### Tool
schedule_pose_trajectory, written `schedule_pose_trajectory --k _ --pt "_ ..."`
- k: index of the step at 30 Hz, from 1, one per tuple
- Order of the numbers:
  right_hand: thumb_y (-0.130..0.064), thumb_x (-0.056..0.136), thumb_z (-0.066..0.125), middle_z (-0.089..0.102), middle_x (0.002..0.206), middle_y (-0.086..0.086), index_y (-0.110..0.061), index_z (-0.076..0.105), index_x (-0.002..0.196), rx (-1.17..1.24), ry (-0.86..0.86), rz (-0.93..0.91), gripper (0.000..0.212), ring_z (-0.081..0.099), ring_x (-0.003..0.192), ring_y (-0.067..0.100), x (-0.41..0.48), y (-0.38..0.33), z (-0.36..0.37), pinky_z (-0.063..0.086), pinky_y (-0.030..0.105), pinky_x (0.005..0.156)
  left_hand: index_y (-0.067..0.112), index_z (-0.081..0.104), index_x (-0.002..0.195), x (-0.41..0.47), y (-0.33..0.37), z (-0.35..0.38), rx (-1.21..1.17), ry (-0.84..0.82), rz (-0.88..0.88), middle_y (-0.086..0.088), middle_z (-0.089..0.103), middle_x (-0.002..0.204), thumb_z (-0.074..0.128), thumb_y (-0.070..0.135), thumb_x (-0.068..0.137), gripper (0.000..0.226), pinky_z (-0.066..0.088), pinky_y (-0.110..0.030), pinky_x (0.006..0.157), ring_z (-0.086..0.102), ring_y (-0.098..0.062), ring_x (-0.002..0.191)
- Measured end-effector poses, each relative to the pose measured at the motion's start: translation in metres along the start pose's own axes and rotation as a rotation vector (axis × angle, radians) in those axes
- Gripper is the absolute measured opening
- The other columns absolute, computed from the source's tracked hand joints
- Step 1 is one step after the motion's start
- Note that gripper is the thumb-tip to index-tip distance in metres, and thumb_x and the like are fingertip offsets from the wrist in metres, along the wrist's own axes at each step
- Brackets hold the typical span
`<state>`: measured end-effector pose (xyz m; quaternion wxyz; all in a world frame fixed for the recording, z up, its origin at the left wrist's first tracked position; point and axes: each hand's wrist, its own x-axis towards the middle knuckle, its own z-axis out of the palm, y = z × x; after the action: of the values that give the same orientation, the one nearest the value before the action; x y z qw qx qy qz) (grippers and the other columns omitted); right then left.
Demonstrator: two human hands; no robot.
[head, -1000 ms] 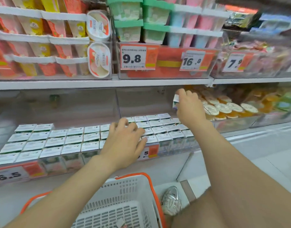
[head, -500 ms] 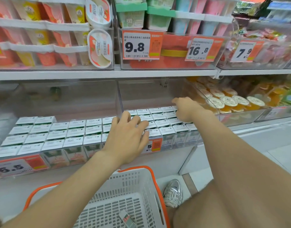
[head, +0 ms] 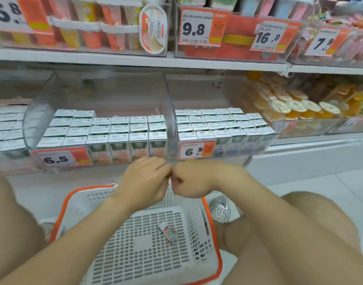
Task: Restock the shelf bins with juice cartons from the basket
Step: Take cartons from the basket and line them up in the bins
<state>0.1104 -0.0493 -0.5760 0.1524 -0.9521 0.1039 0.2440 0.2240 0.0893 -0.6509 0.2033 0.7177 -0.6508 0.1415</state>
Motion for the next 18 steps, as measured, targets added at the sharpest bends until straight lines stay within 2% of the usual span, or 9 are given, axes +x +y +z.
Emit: schedule_pose_trajectory --k 2,4,6,9,12,14,15,18 --pt "-0.010 0.098 0.049 0.048 0.070 0.001 -0.015 0.048 0.075 -0.050 -0.153 0.048 0.023 0.044 0.062 0.021 0.019 -0.002 0.028 0.037 0.033 0.059 0.023 0.062 0.095 -0.014 -0.001 0.014 -0.141 -0.385 -0.128 0.003 0.062 0.088 0.046 0.020 0.088 0.018 0.045 -0.036 0.060 0.060 -0.025 0.081" --pt "-0.009 0.099 0.051 0.047 0.072 0.002 -0.014 0.045 0.074 -0.082 -0.231 0.084 0.026 0.044 0.063 0.021 0.039 0.000 0.060 0.039 0.034 0.060 0.029 0.064 0.103 -0.030 -0.006 0.030 -0.262 -0.776 -0.269 0.006 0.062 0.092 0.046 0.023 0.096 0.020 0.053 -0.038 0.072 0.061 -0.022 0.085" --pt "-0.007 0.099 0.052 0.043 0.069 0.006 -0.014 0.040 0.068 -0.090 -0.265 0.111 0.034 0.039 0.060 0.024 0.059 0.003 0.092 0.036 0.036 0.057 0.025 0.064 0.091 -0.050 -0.014 0.051 -0.260 -1.005 -0.343 0.003 0.061 0.086 0.045 0.026 0.101 0.021 0.052 -0.036 0.072 0.058 -0.021 0.074" --pt "-0.003 0.097 0.050 0.045 0.071 0.008 -0.013 0.040 0.070 -0.058 -0.267 0.155 0.031 0.039 0.062 0.026 0.091 0.013 0.140 0.037 0.039 0.059 0.015 0.066 0.091 -0.084 -0.027 0.079 -0.213 -1.111 -0.426 -0.008 0.069 0.095 0.044 0.021 0.099 0.023 0.049 -0.037 0.068 0.058 -0.025 0.072" --pt "-0.008 0.103 0.051 0.053 0.084 0.008 -0.013 0.045 0.077 -0.006 -0.260 0.197 0.027 0.048 0.070 0.027 0.119 0.026 0.181 0.042 0.039 0.065 0.014 0.062 0.091 -0.111 -0.037 0.096 -0.262 -1.145 -0.488 -0.011 0.069 0.100 0.045 0.018 0.100 0.020 0.049 -0.039 0.070 0.058 -0.027 0.076" --pt "-0.011 0.104 0.052 0.058 0.102 0.011 -0.010 0.055 0.097 -0.022 -0.268 0.233 0.008 0.055 0.079 0.026 0.134 0.032 0.204 0.048 0.040 0.073 0.016 0.066 0.097 -0.125 -0.045 0.104 -0.296 -1.143 -0.527 -0.006 0.068 0.100 0.045 0.018 0.101 0.021 0.056 -0.043 0.081 0.065 -0.028 0.087" --pt "-0.009 0.104 0.051 0.060 0.110 0.011 -0.009 0.057 0.109 -0.028 -0.270 0.253 0.008 0.059 0.084 0.025 0.142 0.036 0.216 0.052 0.041 0.077 0.017 0.066 0.098 -0.132 -0.048 0.108 -0.314 -1.139 -0.543 -0.005 0.068 0.098 0.046 0.018 0.102 0.021 0.057 -0.046 0.087 0.067 -0.028 0.089" --pt "-0.004 0.100 0.052 0.057 0.137 0.015 -0.008 0.053 0.137 0.031 -0.264 0.338 0.037 0.065 0.110 0.033 0.167 0.044 0.253 0.057 0.047 0.092 0.014 0.065 0.100 -0.147 -0.056 0.121 -0.360 -1.114 -0.580 -0.004 0.067 0.096 0.044 0.019 0.104 0.022 0.056 -0.047 0.086 0.065 -0.027 0.087"
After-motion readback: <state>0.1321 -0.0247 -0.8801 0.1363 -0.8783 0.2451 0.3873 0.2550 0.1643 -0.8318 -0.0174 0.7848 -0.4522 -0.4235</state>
